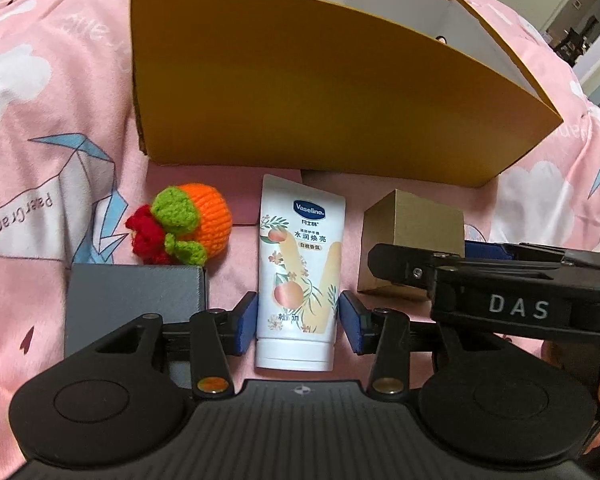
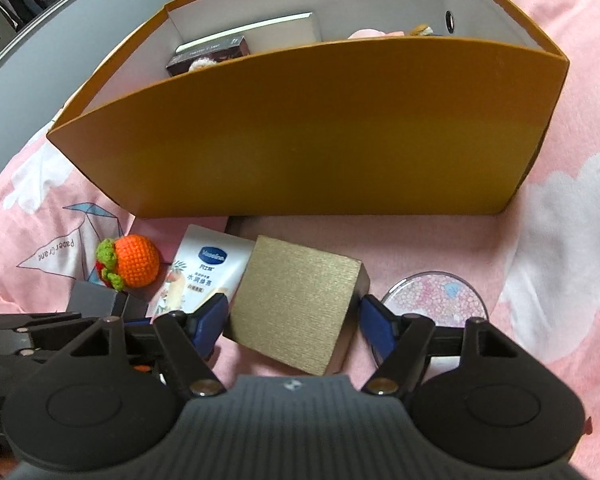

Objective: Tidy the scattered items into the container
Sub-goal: 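Close the left tool on the Vaseline tube while the right tool grips the tan cube box, then lift the tube with the left tool while the right tool carries the cube over the orange box, then release the cube into the orange box with the right tool while the left tool lowers the tube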

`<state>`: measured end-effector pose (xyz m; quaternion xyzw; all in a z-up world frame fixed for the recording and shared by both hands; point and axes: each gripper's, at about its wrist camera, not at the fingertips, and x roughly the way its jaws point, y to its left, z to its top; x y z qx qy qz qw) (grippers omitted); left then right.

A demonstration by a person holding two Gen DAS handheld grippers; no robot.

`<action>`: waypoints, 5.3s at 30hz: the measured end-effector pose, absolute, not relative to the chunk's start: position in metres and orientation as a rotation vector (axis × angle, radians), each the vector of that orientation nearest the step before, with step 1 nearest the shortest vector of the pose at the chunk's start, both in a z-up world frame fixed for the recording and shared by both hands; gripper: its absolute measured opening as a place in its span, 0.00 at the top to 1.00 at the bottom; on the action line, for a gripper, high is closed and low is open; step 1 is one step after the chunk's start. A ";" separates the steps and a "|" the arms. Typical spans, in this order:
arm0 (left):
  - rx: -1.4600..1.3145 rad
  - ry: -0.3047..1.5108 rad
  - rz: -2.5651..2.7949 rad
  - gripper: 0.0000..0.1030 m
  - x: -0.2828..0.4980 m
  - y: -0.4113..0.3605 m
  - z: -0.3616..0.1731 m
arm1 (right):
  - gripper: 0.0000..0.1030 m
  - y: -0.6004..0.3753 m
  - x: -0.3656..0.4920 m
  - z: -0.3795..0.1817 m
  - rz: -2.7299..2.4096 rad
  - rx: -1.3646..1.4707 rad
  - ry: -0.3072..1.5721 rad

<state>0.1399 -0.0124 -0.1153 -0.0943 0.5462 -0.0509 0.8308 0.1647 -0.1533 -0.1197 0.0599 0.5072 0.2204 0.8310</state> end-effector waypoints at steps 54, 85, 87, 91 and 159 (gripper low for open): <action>-0.205 1.066 -0.152 0.52 0.101 -0.002 -0.072 | 0.35 -0.146 0.140 -0.099 0.646 -0.406 0.997; -0.172 0.845 -0.265 0.52 0.118 -0.011 0.025 | 0.38 -0.196 0.136 0.049 0.658 -0.110 0.678; -0.163 0.836 -0.262 0.52 0.124 -0.009 0.029 | 0.38 -0.197 0.142 0.054 0.651 -0.106 0.662; -0.157 0.836 -0.249 0.52 0.141 -0.001 0.034 | 0.38 -0.197 0.163 0.058 0.644 -0.082 0.662; 0.195 0.871 -0.357 0.52 0.249 0.012 -0.003 | 0.51 -0.125 0.346 -0.016 0.844 0.231 0.924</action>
